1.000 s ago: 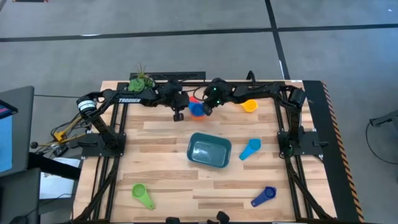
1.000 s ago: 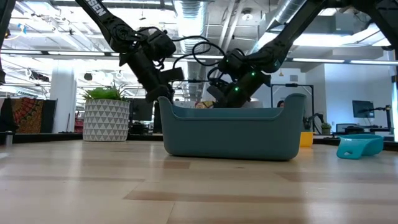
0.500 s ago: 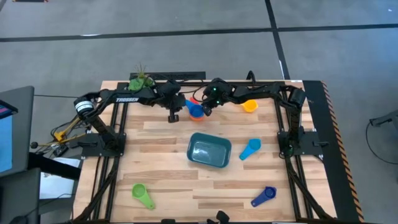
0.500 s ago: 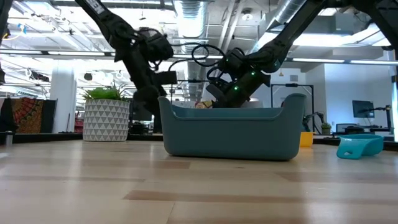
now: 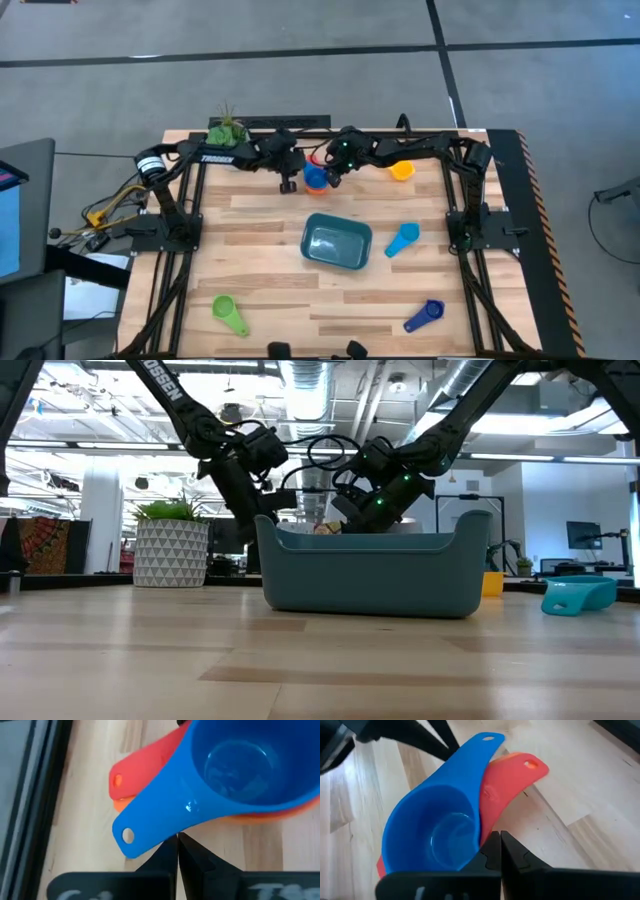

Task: Nest measuring cups in basket
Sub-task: Stack the blue measuring cup on top of the red measuring cup, then adjust the nested measuring cups

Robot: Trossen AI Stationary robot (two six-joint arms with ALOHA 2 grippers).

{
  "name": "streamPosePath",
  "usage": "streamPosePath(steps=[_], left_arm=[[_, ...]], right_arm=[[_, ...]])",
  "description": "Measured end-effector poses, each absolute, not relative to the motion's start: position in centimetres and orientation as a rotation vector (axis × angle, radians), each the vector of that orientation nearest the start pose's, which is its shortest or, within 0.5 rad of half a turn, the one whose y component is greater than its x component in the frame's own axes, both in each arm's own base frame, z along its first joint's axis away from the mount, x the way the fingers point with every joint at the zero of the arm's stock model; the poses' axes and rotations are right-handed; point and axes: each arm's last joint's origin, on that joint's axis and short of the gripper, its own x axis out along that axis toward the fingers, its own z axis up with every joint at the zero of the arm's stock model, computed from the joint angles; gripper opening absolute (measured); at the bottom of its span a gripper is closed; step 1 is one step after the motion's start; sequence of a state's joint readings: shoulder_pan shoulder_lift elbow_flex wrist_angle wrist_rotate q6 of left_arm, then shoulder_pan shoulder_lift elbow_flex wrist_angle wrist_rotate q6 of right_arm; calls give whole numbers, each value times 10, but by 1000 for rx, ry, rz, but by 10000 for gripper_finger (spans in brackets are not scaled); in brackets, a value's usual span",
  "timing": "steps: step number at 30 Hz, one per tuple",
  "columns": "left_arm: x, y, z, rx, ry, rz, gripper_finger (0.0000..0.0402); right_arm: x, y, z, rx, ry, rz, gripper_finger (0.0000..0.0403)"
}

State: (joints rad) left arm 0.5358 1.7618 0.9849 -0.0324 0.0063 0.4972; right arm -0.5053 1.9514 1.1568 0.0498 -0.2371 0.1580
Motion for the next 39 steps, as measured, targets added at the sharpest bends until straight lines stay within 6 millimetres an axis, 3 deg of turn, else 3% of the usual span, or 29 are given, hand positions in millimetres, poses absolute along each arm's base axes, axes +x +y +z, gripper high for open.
streamPosePath(steps=[13,19,24,31,39], left_arm=[[319,189,191,273,780,306,1],[317,187,188,242,807,293,1],[309,185,180,191,937,334,1],[294,172,161,33,1083,258,0],[303,149,145,-5,919,240,0]], right_arm=[[358,-189,152,385,661,-297,8],[358,-187,152,385,669,-293,8],[356,-187,153,390,681,-331,8],[343,-175,188,315,729,-451,8],[301,-132,220,275,697,-461,8]])
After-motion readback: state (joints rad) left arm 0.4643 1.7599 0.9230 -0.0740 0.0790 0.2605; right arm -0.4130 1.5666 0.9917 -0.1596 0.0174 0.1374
